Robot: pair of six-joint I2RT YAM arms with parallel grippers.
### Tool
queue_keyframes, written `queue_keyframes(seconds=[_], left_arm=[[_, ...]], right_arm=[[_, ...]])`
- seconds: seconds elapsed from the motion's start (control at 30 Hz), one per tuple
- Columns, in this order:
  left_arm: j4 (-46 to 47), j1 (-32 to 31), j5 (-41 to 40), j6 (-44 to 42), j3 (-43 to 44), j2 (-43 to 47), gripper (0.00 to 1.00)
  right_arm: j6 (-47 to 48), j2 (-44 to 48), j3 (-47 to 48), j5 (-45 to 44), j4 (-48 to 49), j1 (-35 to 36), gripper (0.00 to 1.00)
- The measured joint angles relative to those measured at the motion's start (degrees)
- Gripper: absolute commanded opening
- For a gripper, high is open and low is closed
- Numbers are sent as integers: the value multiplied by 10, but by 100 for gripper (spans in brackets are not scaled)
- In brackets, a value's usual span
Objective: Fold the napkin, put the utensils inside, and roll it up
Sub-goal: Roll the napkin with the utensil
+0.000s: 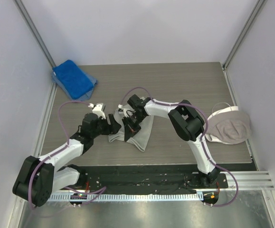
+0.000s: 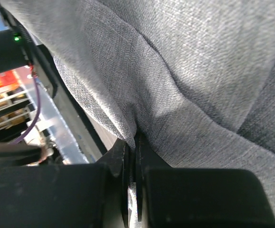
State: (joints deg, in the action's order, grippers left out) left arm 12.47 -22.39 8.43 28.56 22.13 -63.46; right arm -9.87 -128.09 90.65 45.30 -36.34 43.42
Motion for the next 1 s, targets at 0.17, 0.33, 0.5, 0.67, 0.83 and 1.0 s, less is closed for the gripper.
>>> queue_keyframes(seconds=[0.17,0.33,0.5,0.67,0.83,1.0], left_arm=[[2,-12,-5,-9,0,-25,74],[-5,-28,-20,-21,2,-32,74],[-12,-37,-32,-23,3,-32,73],[-35,-50,-34,-23,10,-34,72],[-70,-70,-38,-31,39,-58,71],[-111,-98,-71,-38,72,-80,69]], right_arm=[[0,-13,2,38,0,-13,1],[0,-20,2,57,0,-21,1],[0,-24,3,70,-1,-27,1],[0,-31,3,90,-2,-37,1],[-2,-39,3,113,-2,-50,1],[-3,-41,3,122,-2,-60,1]])
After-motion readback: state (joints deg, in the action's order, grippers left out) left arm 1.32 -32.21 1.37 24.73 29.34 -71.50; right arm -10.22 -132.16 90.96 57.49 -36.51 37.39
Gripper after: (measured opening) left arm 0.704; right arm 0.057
